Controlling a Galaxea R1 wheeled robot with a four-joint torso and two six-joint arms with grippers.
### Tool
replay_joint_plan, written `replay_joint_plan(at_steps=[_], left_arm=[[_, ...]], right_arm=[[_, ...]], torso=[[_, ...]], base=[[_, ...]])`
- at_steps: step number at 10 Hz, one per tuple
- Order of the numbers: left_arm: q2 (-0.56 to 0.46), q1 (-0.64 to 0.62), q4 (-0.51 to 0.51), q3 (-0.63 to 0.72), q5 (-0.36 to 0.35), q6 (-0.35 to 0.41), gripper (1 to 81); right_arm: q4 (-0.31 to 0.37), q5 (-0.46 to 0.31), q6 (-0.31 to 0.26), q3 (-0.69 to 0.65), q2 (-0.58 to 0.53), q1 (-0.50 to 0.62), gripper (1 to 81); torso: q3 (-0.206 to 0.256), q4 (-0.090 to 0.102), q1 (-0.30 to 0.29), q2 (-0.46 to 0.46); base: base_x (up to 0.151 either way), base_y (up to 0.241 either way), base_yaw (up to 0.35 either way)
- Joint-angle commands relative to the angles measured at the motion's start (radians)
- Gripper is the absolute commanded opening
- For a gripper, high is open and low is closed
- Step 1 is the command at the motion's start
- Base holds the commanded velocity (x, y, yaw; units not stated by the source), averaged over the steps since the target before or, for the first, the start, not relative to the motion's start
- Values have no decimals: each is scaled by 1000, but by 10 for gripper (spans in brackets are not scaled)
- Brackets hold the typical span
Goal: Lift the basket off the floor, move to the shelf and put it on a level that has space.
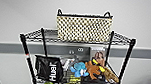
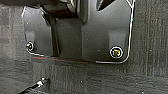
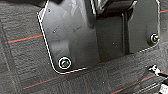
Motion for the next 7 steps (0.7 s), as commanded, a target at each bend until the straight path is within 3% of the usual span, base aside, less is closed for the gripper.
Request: replay_joint_plan(at_steps=[1,4,7], left_arm=[[68,-25,43,-92,47,5,811],[166,-15,45,-265,49,5,811],[189,-14,45,-308,50,3,811]], right_arm=[[-57,25,-3,-49,50,19,811],[-57,68,-3,-71,70,-9,811],[-66,65,-26,-62,82,-21,811]], torso=[[0,0,0,0],[0,0,0,0],[0,0,-1,-1]], base=[[0,0,0],[0,0,0],[0,0,0]])
